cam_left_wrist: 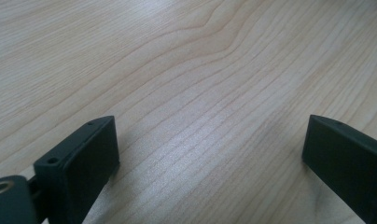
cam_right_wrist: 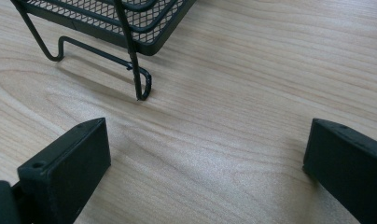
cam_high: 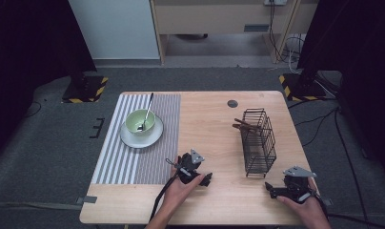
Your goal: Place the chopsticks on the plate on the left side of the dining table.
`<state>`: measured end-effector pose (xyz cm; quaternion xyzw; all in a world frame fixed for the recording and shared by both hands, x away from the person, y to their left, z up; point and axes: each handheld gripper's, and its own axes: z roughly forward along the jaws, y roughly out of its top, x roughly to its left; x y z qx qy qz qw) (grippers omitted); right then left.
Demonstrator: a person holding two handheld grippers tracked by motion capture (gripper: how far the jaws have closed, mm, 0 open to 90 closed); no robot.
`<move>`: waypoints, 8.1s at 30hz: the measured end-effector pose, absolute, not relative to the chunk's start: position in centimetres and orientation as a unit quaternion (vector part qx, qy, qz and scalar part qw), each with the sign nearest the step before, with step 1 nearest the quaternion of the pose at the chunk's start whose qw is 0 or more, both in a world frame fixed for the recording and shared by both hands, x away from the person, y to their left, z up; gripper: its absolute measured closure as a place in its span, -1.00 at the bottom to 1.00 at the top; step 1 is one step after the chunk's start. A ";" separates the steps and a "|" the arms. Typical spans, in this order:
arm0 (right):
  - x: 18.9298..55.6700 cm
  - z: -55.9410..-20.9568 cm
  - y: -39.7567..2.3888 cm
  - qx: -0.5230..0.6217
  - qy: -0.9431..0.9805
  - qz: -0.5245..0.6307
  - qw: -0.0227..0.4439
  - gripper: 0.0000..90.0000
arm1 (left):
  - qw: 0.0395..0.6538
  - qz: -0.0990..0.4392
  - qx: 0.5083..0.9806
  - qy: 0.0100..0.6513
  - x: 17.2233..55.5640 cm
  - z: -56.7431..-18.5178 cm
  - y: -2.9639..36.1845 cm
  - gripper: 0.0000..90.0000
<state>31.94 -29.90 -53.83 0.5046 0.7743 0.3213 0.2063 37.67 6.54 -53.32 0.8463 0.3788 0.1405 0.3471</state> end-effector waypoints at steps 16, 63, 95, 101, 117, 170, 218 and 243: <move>32.3 -53.8 -29.9 0.502 0.776 0.323 0.205 -0.98 | 0.401 0.120 0.841 0.343 36.7 -51.2 6.6 -0.89; 32.3 -53.8 -29.9 0.502 0.776 0.322 0.205 -0.99 | 0.445 0.089 0.846 0.281 43.8 -41.2 5.4 -0.24; 32.3 -53.8 -29.9 0.502 0.776 0.322 0.206 -0.99 | 0.485 0.103 0.836 0.234 45.2 -35.0 4.6 0.45; 32.3 -53.8 -29.9 0.502 0.776 0.322 0.206 -0.98 | 0.496 0.098 0.833 0.223 45.3 -33.5 3.7 0.44; 32.3 -53.8 -29.9 0.503 0.775 0.322 0.206 -0.99 | 0.482 0.088 0.849 0.200 45.8 -33.1 1.2 0.41; 32.3 -53.8 -30.0 0.500 0.777 0.324 0.205 -0.98 | 0.404 0.121 0.883 0.206 48.6 -34.9 -2.1 0.84; 32.3 -53.8 -29.9 0.500 0.777 0.323 0.204 -0.98 | 0.589 0.138 0.754 0.256 46.2 -32.5 4.1 0.85; 32.4 -53.8 -29.9 0.499 0.778 0.323 0.204 -0.98 | 0.589 0.189 0.717 0.321 46.5 -33.3 8.7 0.85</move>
